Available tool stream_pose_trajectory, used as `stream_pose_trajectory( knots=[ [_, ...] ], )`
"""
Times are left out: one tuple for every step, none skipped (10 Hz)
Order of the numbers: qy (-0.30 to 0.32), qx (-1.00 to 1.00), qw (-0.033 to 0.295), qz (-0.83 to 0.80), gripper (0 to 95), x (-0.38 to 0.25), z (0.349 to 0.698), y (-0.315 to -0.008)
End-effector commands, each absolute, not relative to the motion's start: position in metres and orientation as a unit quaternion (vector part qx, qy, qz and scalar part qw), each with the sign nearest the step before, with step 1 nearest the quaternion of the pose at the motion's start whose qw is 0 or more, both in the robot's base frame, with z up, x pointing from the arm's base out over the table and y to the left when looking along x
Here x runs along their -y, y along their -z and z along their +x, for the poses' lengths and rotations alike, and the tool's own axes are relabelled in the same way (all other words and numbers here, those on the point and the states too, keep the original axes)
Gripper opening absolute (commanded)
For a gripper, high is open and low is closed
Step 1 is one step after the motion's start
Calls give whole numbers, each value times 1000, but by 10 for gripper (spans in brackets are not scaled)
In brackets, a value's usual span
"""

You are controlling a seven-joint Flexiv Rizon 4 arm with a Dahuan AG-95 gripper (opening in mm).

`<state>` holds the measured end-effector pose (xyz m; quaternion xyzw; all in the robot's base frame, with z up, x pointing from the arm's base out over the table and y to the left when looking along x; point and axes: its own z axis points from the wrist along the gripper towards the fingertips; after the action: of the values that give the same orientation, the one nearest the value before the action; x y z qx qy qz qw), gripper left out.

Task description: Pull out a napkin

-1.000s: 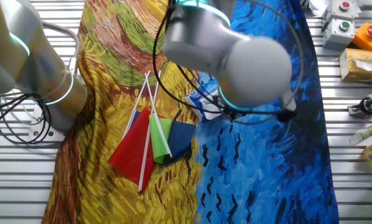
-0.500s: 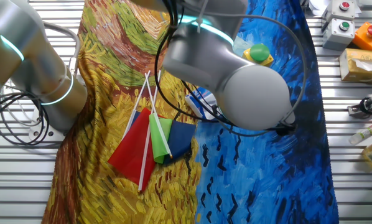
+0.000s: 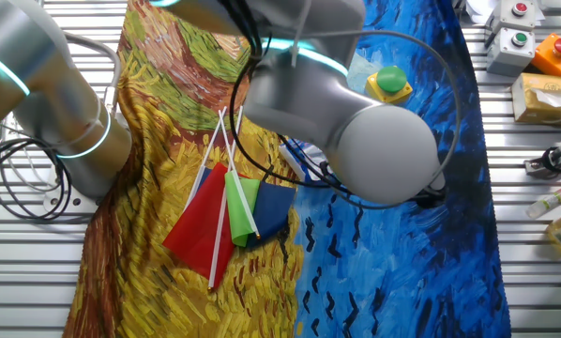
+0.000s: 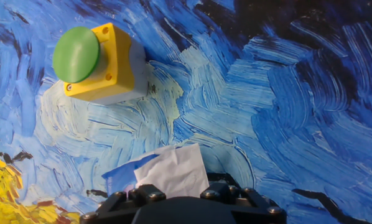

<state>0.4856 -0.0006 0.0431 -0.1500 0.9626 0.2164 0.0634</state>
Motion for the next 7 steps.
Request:
stream_pose_trajectory(
  knots=[
    [-216,-963,62,-147,570,1,486,-42],
    [-216,-963,62,-147,570,1,486,-42],
    [-216,-963,62,-147,380,1,486,-42],
    [-216,-963,62,-147,380,1,486,-42],
    [-216,-963,62,-147,380,1,486,-42],
    [-216,-963,62,-147,380,1,486,-42],
    [-216,-963,62,-147,380,1,486,-42]
  ],
)
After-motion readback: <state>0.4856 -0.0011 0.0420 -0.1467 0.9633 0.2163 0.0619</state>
